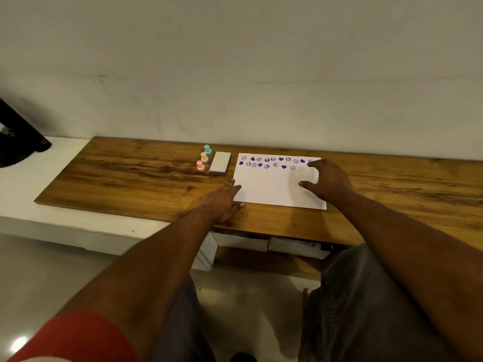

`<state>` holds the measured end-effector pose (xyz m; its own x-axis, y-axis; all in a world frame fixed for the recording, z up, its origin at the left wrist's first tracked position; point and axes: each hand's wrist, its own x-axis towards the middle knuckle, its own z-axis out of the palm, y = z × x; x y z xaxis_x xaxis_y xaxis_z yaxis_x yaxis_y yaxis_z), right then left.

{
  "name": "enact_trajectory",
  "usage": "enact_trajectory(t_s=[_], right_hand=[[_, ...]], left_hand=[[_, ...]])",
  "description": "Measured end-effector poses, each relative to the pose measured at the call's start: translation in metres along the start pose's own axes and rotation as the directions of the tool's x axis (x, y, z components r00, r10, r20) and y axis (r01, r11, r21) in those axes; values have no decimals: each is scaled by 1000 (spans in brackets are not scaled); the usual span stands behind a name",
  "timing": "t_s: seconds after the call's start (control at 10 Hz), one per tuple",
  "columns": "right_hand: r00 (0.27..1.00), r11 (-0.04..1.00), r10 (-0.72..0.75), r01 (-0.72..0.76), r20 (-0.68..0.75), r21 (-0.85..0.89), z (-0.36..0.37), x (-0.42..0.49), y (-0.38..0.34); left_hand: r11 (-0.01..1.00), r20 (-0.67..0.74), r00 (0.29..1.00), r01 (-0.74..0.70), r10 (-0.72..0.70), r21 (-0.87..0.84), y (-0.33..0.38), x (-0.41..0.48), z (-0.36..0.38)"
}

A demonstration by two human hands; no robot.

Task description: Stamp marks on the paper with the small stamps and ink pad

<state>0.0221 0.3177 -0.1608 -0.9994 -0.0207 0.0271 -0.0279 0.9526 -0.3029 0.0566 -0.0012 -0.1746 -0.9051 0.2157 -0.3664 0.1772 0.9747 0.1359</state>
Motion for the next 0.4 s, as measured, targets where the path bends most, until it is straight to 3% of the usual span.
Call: enact_trajectory(t_s=[0.2, 0.4], right_hand=[[983, 998, 18, -6, -182, 67, 27, 2, -8], [924, 990, 0, 54, -383, 130, 53, 41, -17]], left_hand=[[997, -250, 967, -37, 51, 61, 2, 14, -1], [992, -412, 902, -110, 127, 65, 19, 71, 3]])
